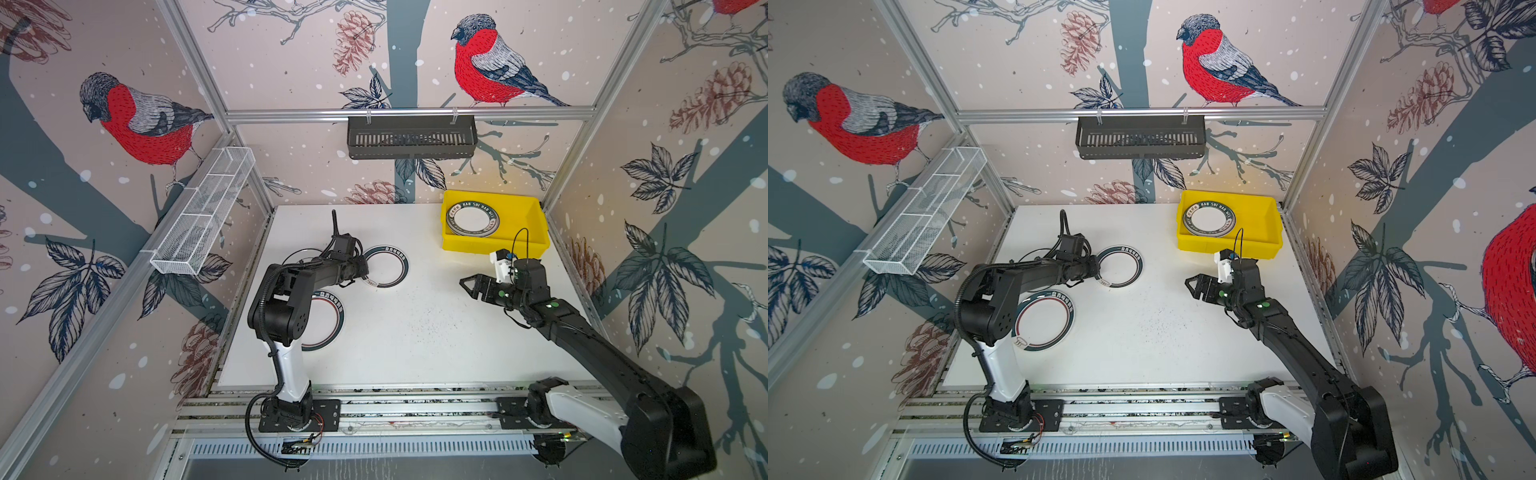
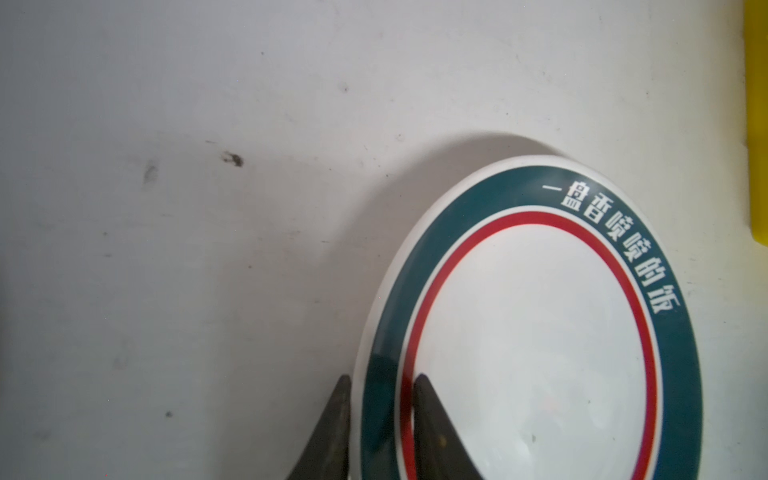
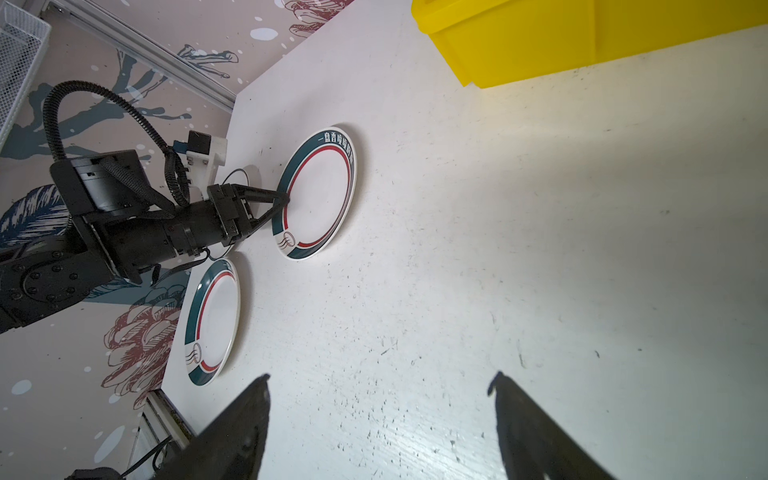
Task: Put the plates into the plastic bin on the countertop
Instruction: 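Close the left gripper on the red-ringed plate rim, then lift the red-ringed plate upright with the left gripper toward the right gripper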
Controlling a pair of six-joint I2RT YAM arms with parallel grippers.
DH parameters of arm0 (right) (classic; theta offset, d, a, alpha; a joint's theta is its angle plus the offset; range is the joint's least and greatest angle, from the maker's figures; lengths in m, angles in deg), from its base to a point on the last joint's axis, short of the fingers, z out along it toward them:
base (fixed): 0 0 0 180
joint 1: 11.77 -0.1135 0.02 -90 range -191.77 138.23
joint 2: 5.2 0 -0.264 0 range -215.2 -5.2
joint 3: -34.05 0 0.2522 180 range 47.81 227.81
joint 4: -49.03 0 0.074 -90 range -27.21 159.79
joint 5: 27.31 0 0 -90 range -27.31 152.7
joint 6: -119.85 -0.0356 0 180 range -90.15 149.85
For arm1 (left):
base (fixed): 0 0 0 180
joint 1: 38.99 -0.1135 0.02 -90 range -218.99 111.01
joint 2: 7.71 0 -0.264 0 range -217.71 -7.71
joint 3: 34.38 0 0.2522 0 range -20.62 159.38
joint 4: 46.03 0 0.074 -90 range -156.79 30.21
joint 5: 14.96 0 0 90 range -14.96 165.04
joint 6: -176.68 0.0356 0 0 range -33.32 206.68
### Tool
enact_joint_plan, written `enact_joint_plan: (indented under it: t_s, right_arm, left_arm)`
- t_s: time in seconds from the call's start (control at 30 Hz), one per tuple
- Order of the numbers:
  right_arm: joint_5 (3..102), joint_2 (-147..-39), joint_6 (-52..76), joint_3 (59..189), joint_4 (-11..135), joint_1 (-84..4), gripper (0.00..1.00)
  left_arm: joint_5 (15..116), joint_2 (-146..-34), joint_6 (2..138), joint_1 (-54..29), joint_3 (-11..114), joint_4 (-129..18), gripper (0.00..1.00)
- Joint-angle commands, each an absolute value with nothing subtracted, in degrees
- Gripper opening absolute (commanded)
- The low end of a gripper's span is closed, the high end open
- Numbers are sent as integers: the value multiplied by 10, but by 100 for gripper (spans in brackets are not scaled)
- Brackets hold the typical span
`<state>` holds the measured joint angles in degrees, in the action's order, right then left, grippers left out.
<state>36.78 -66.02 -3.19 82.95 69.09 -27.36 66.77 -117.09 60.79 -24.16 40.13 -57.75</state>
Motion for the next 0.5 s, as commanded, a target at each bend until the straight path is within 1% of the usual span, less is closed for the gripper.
enact_joint_plan:
  t_s: [0.0, 0.03, 0.07, 0.13, 0.47]
  right_arm:
    - [362, -660, -36, 825, 674, -272, 84]
    - [360, -659, -37, 823, 672, -273, 84]
    - [358, -660, -38, 823, 669, -273, 84]
    - [359, -660, -39, 820, 665, -272, 85]
    - [342, -662, -60, 795, 637, -270, 86]
  left_arm:
    - [633, -1165, 594, -238, 399, -586, 20]
    - [625, -1162, 591, -238, 398, -583, 16]
    - [612, -1161, 588, -237, 398, -580, 9]
    - [587, -1157, 580, -234, 398, -573, 0]
    - [500, -1113, 524, -206, 383, -517, 0]
